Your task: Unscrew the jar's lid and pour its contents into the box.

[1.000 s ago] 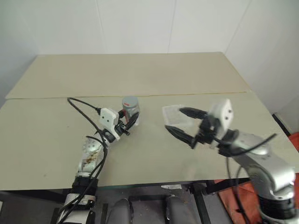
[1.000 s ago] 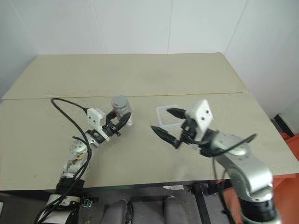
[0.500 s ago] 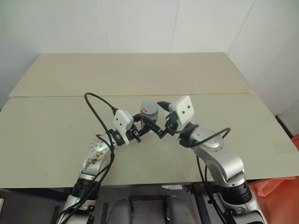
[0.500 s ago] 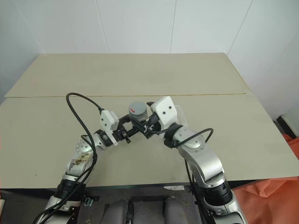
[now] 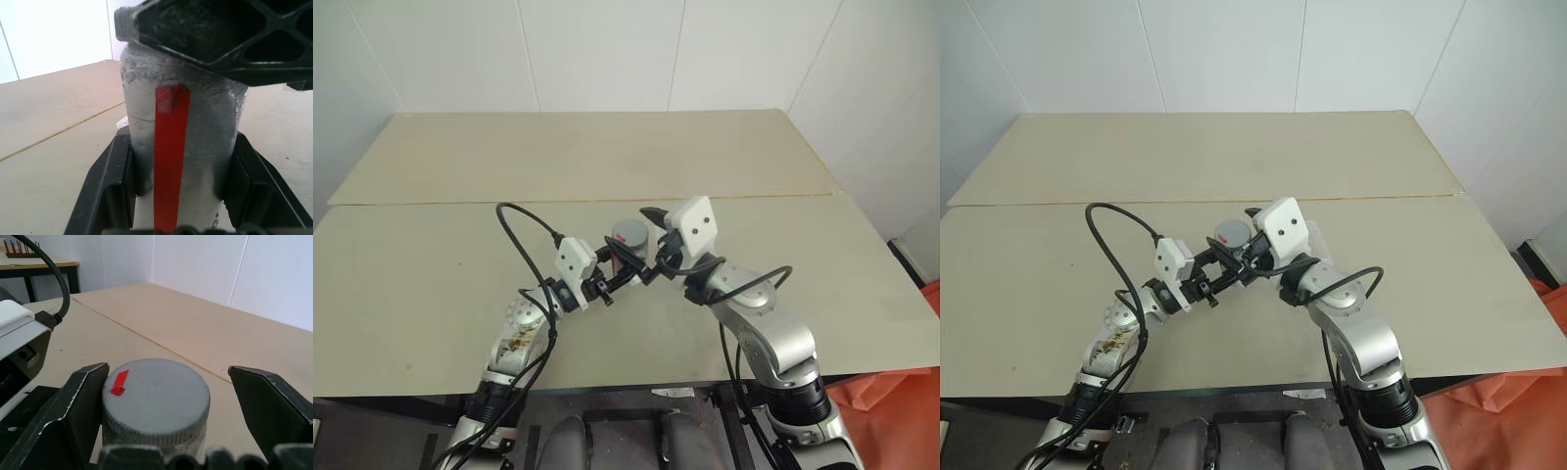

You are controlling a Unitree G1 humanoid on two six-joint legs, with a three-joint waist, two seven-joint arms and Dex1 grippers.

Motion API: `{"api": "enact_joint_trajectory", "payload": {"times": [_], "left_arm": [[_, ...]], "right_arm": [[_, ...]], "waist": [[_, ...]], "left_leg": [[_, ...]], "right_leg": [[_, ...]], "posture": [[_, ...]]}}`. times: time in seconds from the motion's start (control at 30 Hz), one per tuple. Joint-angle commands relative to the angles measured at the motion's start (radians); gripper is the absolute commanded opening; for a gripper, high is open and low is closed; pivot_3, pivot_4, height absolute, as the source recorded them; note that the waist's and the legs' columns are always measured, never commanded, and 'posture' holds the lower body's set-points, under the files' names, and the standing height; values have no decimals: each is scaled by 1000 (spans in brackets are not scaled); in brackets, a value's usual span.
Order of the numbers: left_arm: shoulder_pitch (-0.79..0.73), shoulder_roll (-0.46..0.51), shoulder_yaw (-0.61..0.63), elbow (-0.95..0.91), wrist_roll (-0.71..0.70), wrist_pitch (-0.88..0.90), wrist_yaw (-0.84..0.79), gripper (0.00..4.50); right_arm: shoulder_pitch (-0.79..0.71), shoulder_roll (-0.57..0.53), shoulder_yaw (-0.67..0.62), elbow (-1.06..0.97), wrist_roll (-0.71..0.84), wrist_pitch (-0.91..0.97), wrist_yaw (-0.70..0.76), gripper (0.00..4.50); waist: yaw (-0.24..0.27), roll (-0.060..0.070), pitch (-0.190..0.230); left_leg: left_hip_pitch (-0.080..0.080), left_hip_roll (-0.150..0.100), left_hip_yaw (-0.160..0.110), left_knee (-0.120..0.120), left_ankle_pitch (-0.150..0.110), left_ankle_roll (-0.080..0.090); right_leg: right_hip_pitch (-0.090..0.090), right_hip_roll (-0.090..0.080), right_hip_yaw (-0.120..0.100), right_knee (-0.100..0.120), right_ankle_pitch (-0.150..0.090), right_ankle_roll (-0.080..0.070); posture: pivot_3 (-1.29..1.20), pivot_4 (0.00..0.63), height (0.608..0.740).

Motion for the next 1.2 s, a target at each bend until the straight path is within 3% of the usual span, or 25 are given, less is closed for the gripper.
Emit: {"api": "enact_joint_trajectory", "payload": {"times": [0.03,0.13,0.27,0.5,0.63,0.97,1.2], "left_arm": [[0,-6,4,-40,-12,-12,0,1943],[-1,-8,5,-38,-8,-16,1,1943],[-4,-7,7,-34,-5,-17,4,1943],[2,7,-1,-36,-5,-15,-17,1943],[7,30,-6,-73,-42,10,-67,1943],[-3,70,-55,-224,-165,101,-216,1943],[-21,50,-96,-250,-162,116,-223,1943]], "right_arm": [[-8,2,-15,-25,3,-22,13,4500],[-9,8,-22,-18,12,-31,23,3906],[-8,10,-22,-12,2,-39,32,2786],[2,6,-21,-24,2,-39,42,2786],[1,-29,-55,-33,81,-23,131,2786],[-182,-339,-119,137,344,-20,732,2786],[-388,-380,-39,437,340,-112,1169,2786]], "waist": [[0,0,0],[0,0,0],[0,0,0],[0,0,0],[0,0,0],[-2,0,0],[-5,0,0]], "left_leg": [[0,0,0,0,0,0],[0,0,0,0,0,0],[0,0,0,0,0,0],[0,0,0,0,0,0],[0,0,0,0,0,0],[1,0,0,-1,0,0],[1,1,0,-1,0,0]], "right_leg": [[0,0,0,0,0,0],[0,0,0,0,0,0],[0,0,0,0,0,0],[0,0,0,0,0,0],[0,0,0,0,0,0],[0,0,0,-2,-3,4],[0,1,0,-1,-3,4]], "posture": [[0,150,740],[0,150,740],[0,150,740],[0,150,740],[0,150,740],[0,150,740],[0,150,740]]}}
